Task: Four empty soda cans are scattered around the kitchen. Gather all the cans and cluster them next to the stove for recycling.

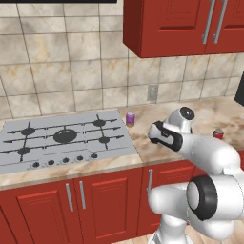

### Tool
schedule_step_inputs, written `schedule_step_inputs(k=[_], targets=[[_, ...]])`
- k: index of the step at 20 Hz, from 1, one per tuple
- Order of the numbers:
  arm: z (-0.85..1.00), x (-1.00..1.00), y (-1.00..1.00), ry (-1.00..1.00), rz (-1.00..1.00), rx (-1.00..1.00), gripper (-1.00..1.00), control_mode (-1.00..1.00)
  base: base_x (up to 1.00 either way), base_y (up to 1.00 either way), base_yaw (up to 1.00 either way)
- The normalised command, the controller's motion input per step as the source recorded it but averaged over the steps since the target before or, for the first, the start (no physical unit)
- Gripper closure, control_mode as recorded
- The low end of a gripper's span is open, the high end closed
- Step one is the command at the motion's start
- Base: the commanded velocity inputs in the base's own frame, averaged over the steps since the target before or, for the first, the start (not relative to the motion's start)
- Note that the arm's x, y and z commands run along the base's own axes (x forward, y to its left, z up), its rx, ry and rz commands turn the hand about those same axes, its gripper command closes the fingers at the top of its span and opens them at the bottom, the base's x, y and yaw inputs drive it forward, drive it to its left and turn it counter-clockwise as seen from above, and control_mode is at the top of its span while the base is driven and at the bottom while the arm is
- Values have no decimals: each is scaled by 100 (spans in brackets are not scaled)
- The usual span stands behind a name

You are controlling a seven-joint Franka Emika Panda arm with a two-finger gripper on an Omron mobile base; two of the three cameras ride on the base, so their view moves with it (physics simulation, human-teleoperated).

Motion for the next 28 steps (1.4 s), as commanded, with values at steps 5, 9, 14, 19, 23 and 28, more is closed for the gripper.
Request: schedule_step_inputs(k=[5,9,14,19,23,28], targets=[[3,-15,-21,0,-9,-2,-100,-100,0,0,0],[8,0,-26,0,-12,0,-100,-100,0,0,0],[21,0,-30,0,-10,0,-100,-100,0,0,0],[17,-4,-39,0,-6,0,-100,-100,0,0,0],[7,-10,-39,0,-3,0,-100,-100,0,0,0],[9,-13,-38,0,-2,0,-100,-100,0,0,0]])
